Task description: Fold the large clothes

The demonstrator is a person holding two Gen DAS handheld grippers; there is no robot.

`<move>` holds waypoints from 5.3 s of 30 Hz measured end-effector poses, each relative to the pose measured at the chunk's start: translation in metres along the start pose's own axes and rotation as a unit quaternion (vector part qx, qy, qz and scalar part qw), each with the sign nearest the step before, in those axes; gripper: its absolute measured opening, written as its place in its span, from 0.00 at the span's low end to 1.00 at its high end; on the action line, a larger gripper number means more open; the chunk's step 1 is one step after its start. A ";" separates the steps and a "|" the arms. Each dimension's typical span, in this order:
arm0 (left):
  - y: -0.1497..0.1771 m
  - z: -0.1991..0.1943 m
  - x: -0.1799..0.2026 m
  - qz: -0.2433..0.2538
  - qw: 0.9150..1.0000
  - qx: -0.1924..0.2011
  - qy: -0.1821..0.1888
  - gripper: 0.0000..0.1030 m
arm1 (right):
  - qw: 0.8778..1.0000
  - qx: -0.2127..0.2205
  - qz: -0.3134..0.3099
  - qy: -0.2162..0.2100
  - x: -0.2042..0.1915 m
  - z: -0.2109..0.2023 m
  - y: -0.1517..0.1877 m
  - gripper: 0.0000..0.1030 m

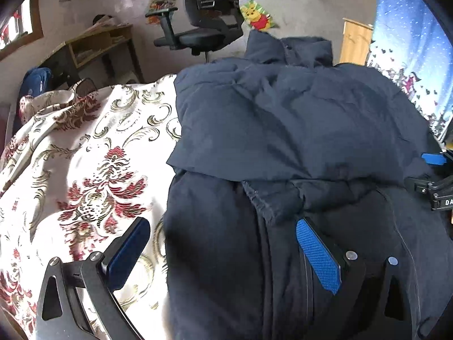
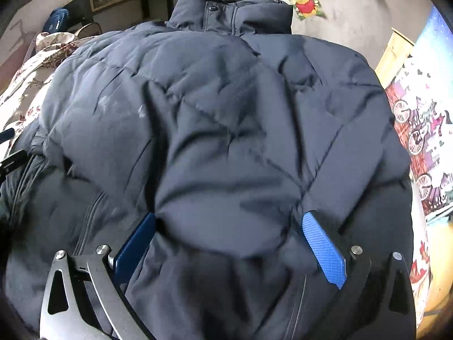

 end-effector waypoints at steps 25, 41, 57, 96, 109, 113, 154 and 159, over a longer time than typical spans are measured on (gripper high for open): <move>-0.184 -0.083 -0.056 -0.081 0.987 0.104 0.097 1.00 | 0.988 0.096 0.101 0.070 0.043 -0.211 -0.116 0.98; -0.267 -0.005 -0.037 -0.103 0.991 0.063 0.049 1.00 | 0.988 0.153 0.025 -0.001 0.045 -0.089 -0.260 0.98; -0.337 0.142 0.032 -0.113 0.993 0.005 0.014 0.99 | 0.986 0.128 -0.015 -0.106 0.086 0.050 -0.327 0.75; -0.225 0.132 0.057 0.014 0.997 -0.042 0.068 0.03 | 0.991 0.037 -0.035 -0.126 0.102 0.078 -0.220 0.05; -0.201 0.146 0.067 0.018 0.996 -0.053 0.069 0.03 | 0.972 0.136 0.026 -0.189 0.121 0.025 -0.238 0.07; -0.201 0.145 0.068 0.025 0.996 -0.050 0.066 0.03 | 0.971 0.125 0.027 -0.200 0.103 0.040 -0.277 0.07; -0.198 0.199 0.111 0.071 0.982 -0.115 0.129 0.03 | 0.966 0.022 -0.058 -0.252 0.058 0.098 -0.221 0.04; -0.197 0.195 0.108 0.069 0.982 -0.112 0.138 0.03 | 0.968 -0.007 -0.126 -0.217 0.024 0.112 -0.220 0.05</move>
Point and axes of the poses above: each gripper's, at about its wrist camera, not at the fingertips, and z roughly the way its jaws point, x to its right, y to its underside, the point moved 7 cm from there along z, roughly the way its jaws point, and after that the axes turned 1 degree about -y, right-handed, at the moved point
